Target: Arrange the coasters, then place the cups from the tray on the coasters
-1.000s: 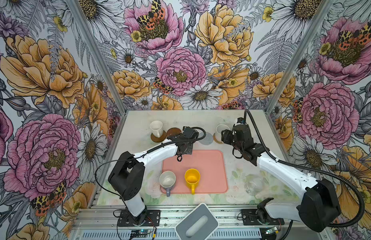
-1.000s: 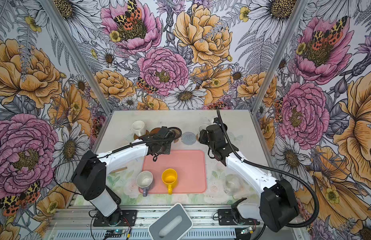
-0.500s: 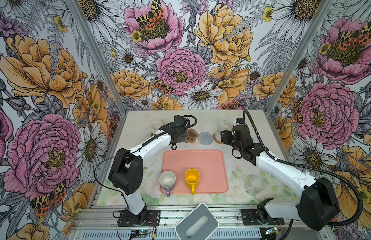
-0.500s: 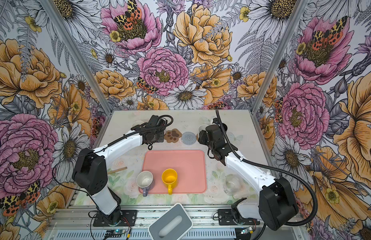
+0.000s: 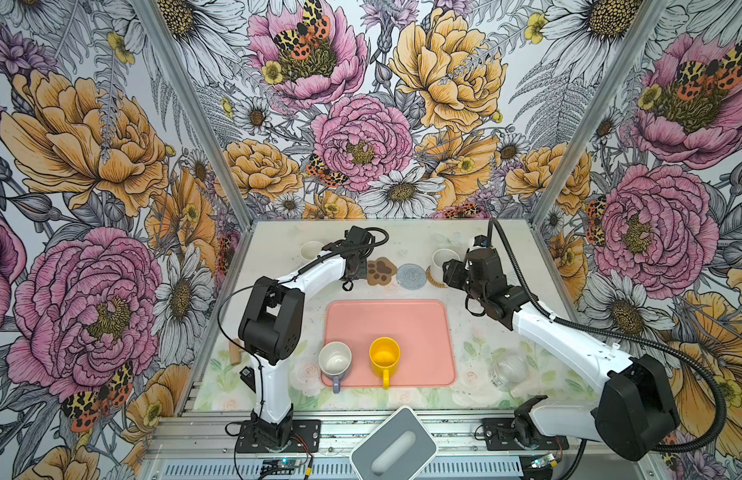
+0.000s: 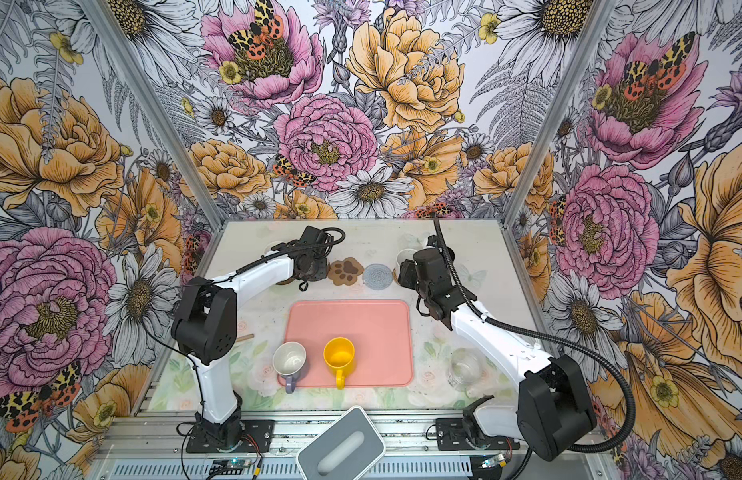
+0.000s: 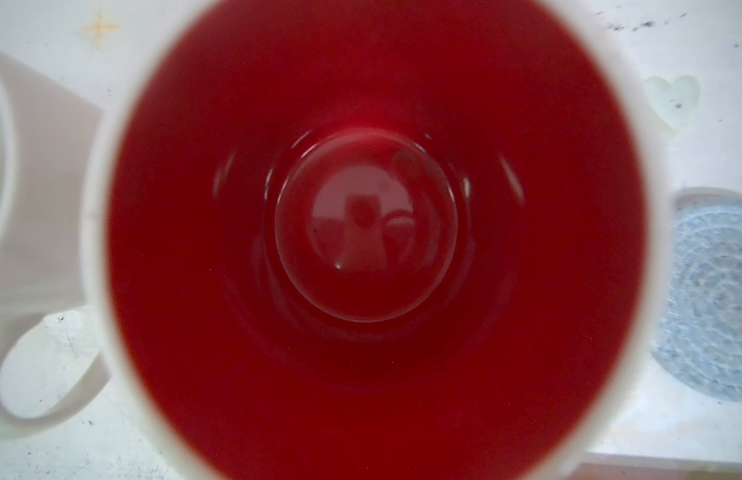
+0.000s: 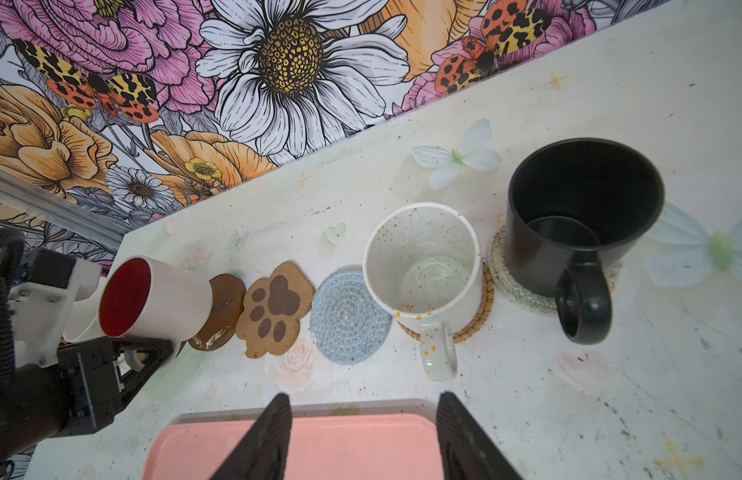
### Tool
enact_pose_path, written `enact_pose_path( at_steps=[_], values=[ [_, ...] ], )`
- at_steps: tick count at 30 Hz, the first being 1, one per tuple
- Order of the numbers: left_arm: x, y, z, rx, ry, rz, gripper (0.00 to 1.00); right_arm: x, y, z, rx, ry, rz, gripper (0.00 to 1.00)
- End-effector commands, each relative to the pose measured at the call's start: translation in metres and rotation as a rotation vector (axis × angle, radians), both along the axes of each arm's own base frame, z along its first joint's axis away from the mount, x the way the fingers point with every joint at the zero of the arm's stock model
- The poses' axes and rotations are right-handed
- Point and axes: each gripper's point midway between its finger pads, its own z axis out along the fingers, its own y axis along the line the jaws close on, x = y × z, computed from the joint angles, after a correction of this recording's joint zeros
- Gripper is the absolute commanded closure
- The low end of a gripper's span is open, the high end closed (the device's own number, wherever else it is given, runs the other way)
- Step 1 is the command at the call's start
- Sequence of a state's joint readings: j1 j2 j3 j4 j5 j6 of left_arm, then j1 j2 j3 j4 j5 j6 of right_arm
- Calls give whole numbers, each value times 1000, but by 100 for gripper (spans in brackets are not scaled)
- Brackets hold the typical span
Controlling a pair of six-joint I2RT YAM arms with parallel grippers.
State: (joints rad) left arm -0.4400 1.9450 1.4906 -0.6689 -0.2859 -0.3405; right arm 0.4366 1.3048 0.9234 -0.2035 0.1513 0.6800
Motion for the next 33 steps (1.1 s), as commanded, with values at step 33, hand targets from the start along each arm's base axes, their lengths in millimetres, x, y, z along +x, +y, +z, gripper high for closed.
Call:
enact_pose_path(
  at_steps=[33],
  values=[
    [37,9,-1,-103,-72,68,100,2,-6,4,9,-13,4,43]
  ],
)
